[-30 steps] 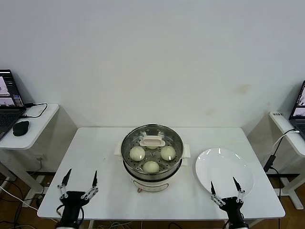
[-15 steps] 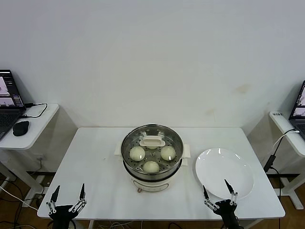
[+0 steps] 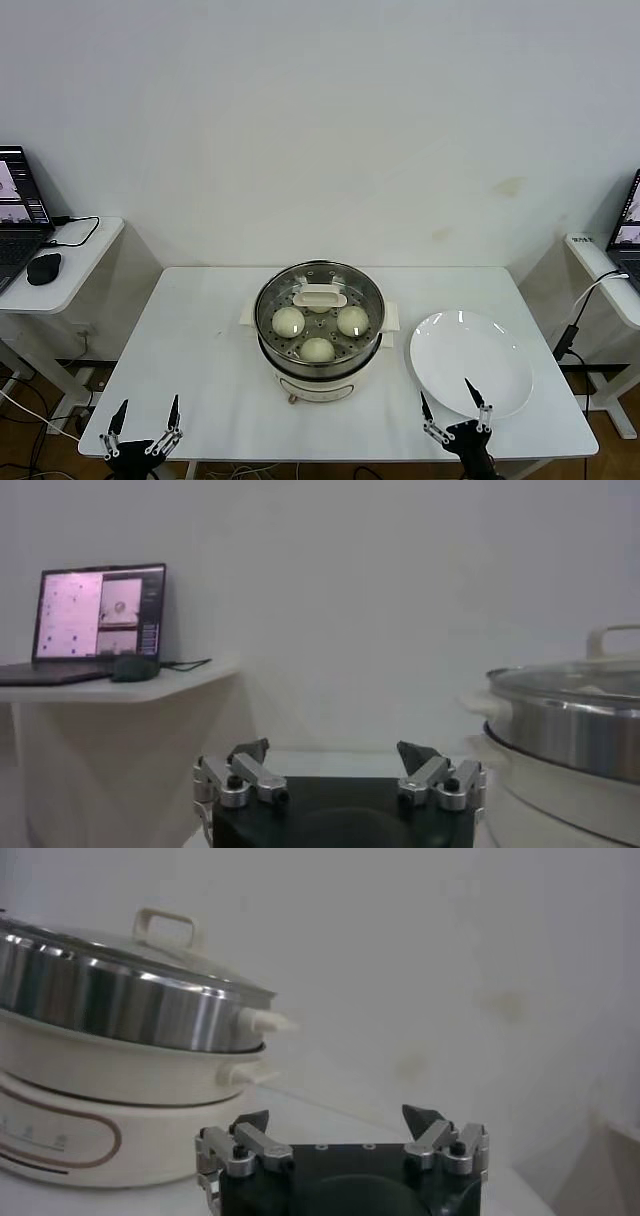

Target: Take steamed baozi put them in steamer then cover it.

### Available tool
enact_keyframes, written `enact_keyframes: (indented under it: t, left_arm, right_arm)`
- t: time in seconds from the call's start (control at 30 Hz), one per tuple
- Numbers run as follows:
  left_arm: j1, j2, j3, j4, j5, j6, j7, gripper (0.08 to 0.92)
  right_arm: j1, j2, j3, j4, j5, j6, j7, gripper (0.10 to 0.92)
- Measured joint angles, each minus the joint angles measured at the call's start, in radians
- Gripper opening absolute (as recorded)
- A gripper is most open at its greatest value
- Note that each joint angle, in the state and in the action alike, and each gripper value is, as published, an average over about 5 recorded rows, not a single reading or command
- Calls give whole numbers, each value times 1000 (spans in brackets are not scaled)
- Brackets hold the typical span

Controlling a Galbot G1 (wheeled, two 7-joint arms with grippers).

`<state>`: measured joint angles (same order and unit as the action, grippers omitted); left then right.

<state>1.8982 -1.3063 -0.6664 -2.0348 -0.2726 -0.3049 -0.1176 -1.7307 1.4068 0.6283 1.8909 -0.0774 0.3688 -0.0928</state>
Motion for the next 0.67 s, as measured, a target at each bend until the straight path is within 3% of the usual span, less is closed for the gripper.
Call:
enact_keyframes:
  t: [0.67]
  left_arm:
    - [10, -13, 35, 1, -10, 31, -1, 823]
  right_arm:
    - [-41, -17, -26, 38, 74, -75, -9, 823]
